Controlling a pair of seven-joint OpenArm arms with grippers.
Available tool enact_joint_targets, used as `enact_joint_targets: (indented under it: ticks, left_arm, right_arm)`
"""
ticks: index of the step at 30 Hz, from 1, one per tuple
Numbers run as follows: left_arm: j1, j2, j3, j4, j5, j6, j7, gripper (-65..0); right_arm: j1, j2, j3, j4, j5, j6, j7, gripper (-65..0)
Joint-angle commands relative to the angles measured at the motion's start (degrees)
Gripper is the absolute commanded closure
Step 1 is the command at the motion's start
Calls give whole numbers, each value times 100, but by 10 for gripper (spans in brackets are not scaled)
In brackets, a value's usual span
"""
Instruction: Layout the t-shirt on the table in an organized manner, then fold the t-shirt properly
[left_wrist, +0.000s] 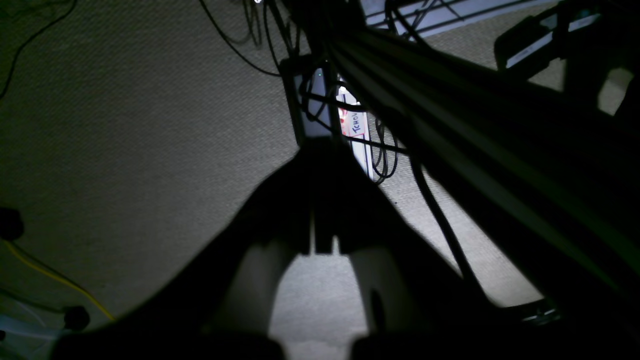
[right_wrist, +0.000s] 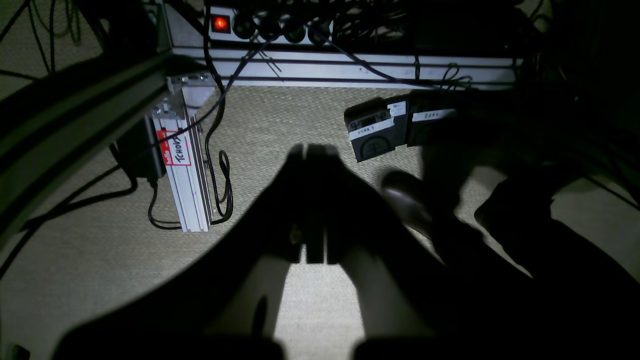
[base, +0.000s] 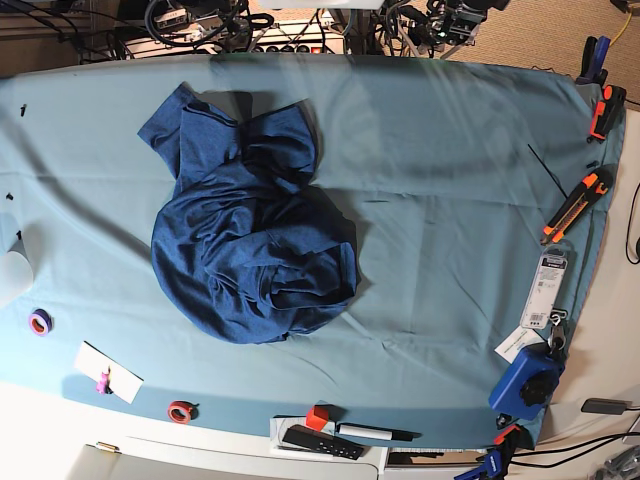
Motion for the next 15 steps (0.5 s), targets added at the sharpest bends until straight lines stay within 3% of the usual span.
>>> enact_joint_targets:
  ticks: [1,9,15]
  left_arm:
    - [13,-15,0,83,24,-26,-42,0]
    - [15,-13,0,407,22,-28,114,0]
    - [13,-15,0,411,22,-28,111,0]
  right_arm:
    - [2,48,11,98,2,-35,33,0]
    - [-15,48,11,584,-2,-61,-387,0]
    - [-17,50,11,581,-4,-66,-343,0]
